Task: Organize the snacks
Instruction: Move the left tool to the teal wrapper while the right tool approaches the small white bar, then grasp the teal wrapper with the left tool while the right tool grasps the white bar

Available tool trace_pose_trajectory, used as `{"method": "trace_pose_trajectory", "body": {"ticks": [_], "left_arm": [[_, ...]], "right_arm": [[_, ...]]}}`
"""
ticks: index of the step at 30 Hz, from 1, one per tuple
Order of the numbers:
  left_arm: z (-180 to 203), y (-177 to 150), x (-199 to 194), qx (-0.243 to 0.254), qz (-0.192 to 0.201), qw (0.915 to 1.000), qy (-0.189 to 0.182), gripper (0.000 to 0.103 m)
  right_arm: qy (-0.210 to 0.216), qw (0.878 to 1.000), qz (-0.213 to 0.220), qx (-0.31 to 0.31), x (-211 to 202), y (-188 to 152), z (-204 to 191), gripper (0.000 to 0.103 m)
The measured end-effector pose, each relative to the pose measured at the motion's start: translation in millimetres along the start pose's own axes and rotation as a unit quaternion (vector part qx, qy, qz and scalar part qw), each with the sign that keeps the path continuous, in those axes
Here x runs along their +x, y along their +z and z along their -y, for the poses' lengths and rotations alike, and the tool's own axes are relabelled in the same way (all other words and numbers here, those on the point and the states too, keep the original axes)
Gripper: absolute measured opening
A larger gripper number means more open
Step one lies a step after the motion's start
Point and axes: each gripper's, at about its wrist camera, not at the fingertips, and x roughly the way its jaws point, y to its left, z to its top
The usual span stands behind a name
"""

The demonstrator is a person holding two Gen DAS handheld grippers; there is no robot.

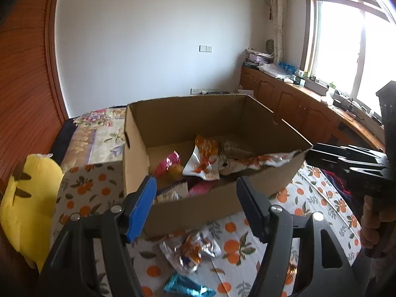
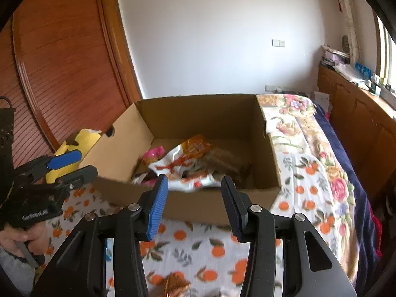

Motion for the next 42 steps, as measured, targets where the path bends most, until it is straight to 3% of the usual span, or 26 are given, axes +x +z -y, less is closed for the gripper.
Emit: {"method": "trace_pose_trajectory", "body": {"ticks": [12, 25, 42], "left_arm": [[-3.4, -60.3, -24.9, -0.033, -0.021, 0.9990, 0.024, 0.068], [-4.6, -107.2, -27.0, -0.052, -0.055, 0.9961, 0.046, 0.068], [0.1, -138.8, -8.8, -0.069, -0.101, 0.9916, 0.043, 0.068]], "right_arm": [[-0.003, 1.000, -0.023, 0.017, -31.5, -64.7, -3.3, 0.046], [-0.030, 0.997, -0.065, 0.026, -24.3, -124.9, 8.0, 0.046], [-0.027, 0.993, -0.103, 0.044, -4.8, -155.7, 21.2, 0.046]]}}
